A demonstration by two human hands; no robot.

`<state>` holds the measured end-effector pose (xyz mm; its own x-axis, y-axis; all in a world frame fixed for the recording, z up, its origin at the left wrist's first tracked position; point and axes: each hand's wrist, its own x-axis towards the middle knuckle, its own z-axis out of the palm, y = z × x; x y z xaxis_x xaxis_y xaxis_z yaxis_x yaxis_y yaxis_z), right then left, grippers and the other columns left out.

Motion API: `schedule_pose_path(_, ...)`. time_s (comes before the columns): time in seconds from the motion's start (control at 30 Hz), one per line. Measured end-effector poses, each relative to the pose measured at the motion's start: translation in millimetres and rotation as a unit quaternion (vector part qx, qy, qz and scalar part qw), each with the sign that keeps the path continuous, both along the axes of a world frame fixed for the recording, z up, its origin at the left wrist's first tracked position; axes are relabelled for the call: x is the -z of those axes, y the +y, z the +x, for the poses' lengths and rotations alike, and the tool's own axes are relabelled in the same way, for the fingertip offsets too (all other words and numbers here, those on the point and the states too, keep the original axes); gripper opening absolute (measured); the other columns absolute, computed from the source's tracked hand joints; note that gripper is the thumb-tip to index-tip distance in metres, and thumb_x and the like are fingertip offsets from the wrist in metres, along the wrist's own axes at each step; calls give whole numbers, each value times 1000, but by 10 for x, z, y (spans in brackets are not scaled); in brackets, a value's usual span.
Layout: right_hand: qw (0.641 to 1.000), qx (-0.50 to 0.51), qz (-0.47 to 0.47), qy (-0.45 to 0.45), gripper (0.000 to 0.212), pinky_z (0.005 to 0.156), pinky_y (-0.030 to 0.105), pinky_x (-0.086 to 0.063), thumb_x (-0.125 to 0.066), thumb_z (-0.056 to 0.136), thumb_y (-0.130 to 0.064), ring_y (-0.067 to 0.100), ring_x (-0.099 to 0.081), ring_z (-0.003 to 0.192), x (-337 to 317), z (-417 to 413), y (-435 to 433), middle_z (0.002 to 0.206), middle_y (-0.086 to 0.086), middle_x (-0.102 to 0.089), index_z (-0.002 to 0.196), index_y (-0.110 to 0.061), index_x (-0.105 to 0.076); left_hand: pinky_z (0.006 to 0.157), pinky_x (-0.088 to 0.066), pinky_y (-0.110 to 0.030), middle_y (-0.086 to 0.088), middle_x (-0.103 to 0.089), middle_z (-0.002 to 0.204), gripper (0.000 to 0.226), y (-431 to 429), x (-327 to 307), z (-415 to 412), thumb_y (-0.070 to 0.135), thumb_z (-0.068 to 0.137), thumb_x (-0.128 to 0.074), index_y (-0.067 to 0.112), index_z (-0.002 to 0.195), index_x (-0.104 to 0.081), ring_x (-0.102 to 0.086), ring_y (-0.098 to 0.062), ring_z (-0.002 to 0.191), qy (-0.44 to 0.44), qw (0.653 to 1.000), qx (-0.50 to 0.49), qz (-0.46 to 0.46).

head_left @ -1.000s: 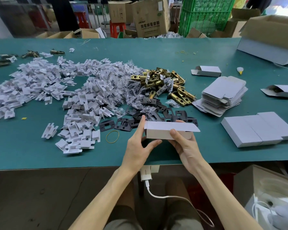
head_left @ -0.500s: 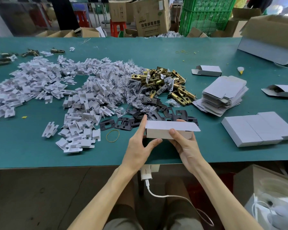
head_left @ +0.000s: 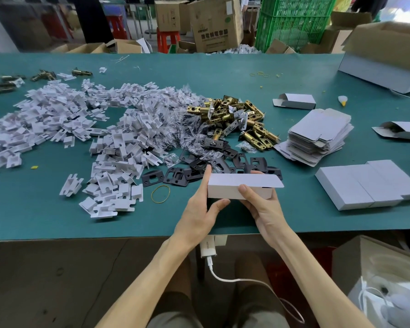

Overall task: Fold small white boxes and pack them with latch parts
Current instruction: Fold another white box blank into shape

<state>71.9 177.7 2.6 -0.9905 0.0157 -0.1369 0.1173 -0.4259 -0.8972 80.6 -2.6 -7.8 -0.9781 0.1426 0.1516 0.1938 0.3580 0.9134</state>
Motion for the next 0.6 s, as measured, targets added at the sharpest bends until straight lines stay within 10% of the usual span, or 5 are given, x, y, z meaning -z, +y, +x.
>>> schedule_pose_path(0.3, 1000, 23, -7, 13, 97, 85, 30, -60, -103, 40, -51, 20, -72, 105, -49, 3, -34, 104, -1, -76, 123, -24, -60, 104, -43, -14, 21, -46, 155, 62, 5, 14, -1, 34, 100, -67, 63, 142, -32, -50, 0, 134, 54, 998, -24, -12)
schedule_pose_path(0.47, 999, 3, 10, 51, 98, 103, 47, -54, -96, 62, -27, 31, -66, 120, -27, -2, -30, 133, 16, -60, 143, -17, -42, 80, -45, -9, 27, -67, 115, 42, 11, -38, -2, 65, 94, -59, 35, 123, -51, -61, 7, 106, 38, 996, -69, 51)
schedule_pose_path(0.6, 994, -24, 73, 77, 68, 93, 33, -57, -92, 72, -28, 23, -66, 121, -8, 14, -39, 127, 5, -70, 129, -21, -56, 71, -46, -15, 18, -68, 99, 42, -5, -86, -3, 68, 88, -63, 32, 109, -58, -62, -4, 88, 33, 997, -36, 66)
